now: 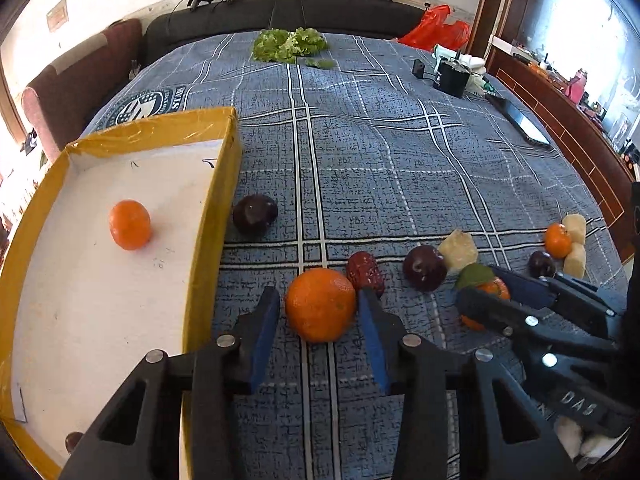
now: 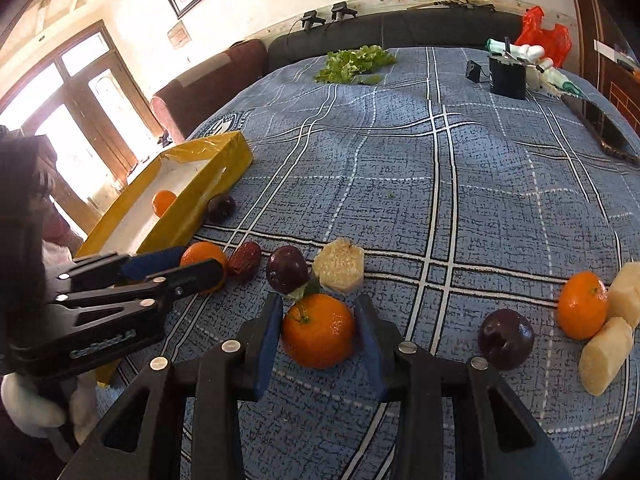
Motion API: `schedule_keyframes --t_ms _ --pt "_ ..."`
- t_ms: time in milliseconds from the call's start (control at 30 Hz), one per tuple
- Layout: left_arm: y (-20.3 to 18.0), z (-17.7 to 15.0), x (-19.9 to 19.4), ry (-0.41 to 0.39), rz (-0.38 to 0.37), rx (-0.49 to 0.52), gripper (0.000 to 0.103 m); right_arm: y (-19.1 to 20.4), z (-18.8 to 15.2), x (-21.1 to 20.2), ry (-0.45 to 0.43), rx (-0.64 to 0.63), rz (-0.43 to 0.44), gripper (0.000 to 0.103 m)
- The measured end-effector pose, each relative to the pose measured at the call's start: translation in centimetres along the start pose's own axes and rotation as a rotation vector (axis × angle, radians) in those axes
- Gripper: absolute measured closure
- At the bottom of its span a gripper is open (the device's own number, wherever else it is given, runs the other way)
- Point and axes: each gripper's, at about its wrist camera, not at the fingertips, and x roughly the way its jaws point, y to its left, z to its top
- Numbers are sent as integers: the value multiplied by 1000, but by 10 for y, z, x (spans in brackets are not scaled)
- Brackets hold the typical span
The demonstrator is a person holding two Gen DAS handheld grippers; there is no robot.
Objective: Organize fruits
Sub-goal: 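Grasp another orange with the left gripper while the right grasps the leafy mandarin, then carry both oranges into the yellow tray and open both grippers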
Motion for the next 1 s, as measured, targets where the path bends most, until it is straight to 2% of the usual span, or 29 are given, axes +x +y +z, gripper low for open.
schedule_keyframes --t_ms 133,400,467,733,1000 --pt "0 0 0 -1 -11 8 65 -2 0 -1 3 10 11 62" --pt "-12 -1 8 4 67 68 62 -1 0 0 4 7 10 62" --pt "-10 -1 7 -1 73 56 67 -1 0 0 5 4 8 61" --pt "2 -7 -13 -42 34 -25 68 2 -1 0 3 -13 1 61" --pt "38 -21 -69 -134 15 -130 68 14 -3 -6 -29 -53 -62 63"
